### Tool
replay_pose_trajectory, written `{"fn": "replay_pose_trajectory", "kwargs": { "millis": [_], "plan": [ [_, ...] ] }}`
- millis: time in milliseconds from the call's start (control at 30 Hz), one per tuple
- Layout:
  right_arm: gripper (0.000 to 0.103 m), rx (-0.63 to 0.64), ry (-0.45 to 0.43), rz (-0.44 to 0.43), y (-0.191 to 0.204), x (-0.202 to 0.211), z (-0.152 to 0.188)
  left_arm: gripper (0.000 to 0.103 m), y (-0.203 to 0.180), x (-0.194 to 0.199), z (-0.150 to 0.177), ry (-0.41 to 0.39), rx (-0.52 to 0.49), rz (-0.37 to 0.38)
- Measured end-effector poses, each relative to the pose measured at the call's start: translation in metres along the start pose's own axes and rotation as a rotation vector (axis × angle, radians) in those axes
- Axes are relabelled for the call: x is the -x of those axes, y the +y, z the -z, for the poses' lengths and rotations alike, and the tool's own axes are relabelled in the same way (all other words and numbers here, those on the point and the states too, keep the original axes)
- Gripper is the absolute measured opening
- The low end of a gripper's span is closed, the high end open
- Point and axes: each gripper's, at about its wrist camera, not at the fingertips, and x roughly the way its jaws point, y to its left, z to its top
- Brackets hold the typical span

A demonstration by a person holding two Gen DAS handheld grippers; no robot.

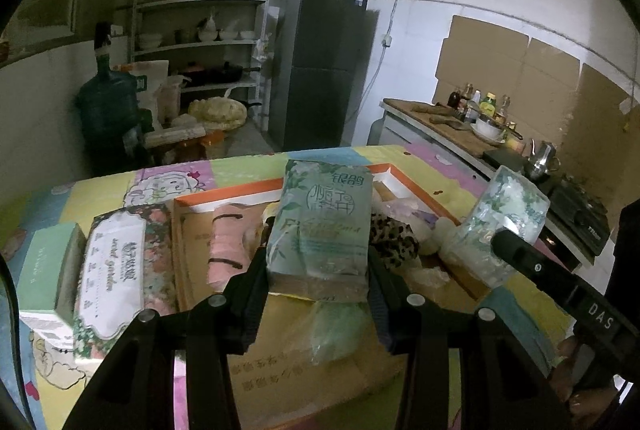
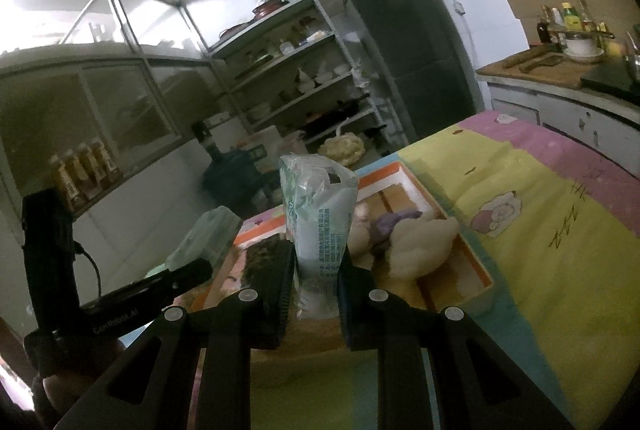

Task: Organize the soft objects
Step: 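Carry the tissue pack with the right tool while the left tool carries the wipes pack to the box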

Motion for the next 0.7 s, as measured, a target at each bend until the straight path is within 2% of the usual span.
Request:
{"fn": "replay_pose_trajectory", "kwargs": {
  "millis": [700],
  "plan": [
    [0.021,-0.001,0.072,-0.009,-0.021,-0.042,-0.007,0.046,-0.006,-0.048,-0.002,0.068,0.001,-0.036]
  ]
}}
